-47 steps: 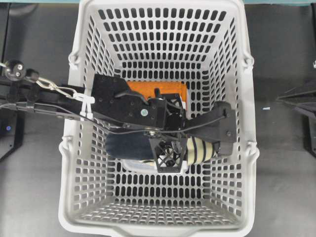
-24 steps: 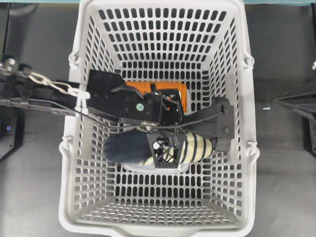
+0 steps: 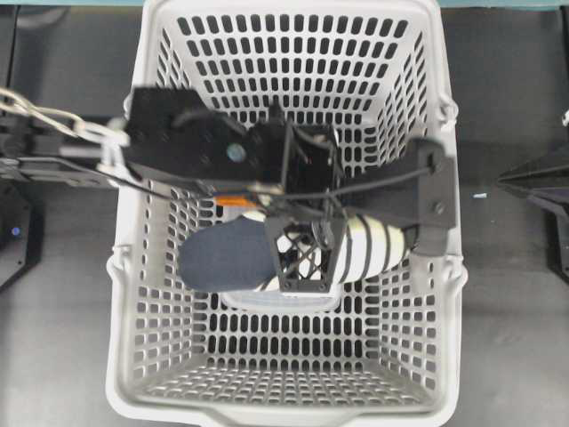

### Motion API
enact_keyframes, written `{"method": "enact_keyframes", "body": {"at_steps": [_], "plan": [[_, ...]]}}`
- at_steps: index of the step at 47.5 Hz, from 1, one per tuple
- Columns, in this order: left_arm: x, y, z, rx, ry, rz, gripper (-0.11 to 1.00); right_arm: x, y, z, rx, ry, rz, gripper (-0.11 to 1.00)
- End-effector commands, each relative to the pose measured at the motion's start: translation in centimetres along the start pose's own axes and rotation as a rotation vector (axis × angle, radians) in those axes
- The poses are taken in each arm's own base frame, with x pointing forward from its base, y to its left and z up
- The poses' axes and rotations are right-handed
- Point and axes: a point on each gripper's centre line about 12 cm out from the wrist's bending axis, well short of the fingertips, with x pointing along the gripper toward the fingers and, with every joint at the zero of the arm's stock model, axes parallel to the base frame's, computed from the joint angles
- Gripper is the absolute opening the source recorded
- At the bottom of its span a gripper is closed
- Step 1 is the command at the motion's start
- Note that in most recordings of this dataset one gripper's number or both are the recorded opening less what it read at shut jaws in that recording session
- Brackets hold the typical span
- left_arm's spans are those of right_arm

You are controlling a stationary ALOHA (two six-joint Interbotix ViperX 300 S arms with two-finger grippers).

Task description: Pick up the slipper from the shopping basket with the left arm.

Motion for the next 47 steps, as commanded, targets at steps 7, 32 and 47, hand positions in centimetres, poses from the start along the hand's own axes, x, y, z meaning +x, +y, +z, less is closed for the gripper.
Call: {"method": "enact_keyframes", "body": {"at_steps": [7,32,47], "plan": [[-3.68,0.48,0.60,-0.009,-0.037,0.006,0.05,0.08,-0.08,0.32,0.009,-0.009,-0.005,-0.01],[-3.36,-0.13,0.81,0.038,-0.052,0.001,0.05,0.01,-0.13,0.40,0.011,-0.014,-0.008,-0.01],[-3.08,-0.14,0.69,0.051,-0.043,0.002,0.05,-0.27,-0.12,0.61,0.011,-0.029,-0.007,-0.01]]}}
